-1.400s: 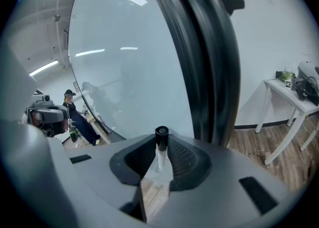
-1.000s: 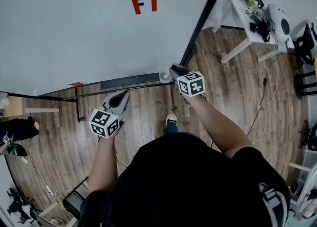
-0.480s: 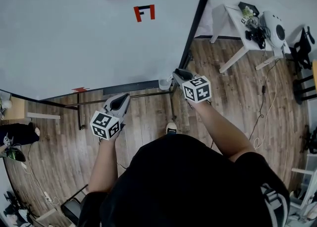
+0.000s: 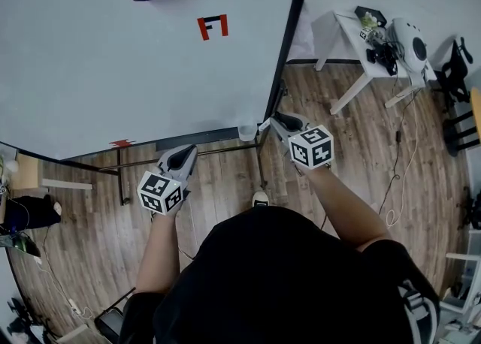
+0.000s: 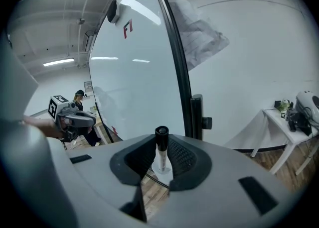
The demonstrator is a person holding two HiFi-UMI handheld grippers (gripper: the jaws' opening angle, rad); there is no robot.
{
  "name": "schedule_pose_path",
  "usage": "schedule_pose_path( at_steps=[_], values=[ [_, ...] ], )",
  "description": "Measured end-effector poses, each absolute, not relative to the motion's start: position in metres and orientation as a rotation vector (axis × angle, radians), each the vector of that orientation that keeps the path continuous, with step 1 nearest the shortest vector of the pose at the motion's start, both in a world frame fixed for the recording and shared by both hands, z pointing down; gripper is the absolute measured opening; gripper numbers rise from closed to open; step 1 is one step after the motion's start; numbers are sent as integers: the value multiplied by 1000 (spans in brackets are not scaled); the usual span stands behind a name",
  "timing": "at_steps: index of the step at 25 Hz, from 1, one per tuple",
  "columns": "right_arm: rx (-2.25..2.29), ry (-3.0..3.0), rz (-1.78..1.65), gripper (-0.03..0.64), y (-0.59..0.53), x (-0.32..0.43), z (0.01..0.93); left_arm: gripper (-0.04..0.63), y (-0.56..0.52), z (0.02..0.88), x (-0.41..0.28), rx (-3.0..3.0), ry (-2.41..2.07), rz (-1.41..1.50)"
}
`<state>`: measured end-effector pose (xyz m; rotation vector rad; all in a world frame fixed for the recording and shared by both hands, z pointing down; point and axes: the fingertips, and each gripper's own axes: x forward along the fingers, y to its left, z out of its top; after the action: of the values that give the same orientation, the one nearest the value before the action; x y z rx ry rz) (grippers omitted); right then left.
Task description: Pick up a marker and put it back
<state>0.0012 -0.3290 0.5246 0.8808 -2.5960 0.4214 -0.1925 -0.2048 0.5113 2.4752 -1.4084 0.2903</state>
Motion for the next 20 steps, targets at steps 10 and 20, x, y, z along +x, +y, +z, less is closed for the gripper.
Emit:
schedule_pose_path(
  at_steps=[10, 20],
  values=[
    [897, -2577, 444, 66, -312, 20, 535, 14, -206, 506, -190, 2493, -1408, 286],
    [891, -2563, 452, 66, -315, 23, 542, 14, -203, 510, -192, 2481, -1408, 292]
  ],
)
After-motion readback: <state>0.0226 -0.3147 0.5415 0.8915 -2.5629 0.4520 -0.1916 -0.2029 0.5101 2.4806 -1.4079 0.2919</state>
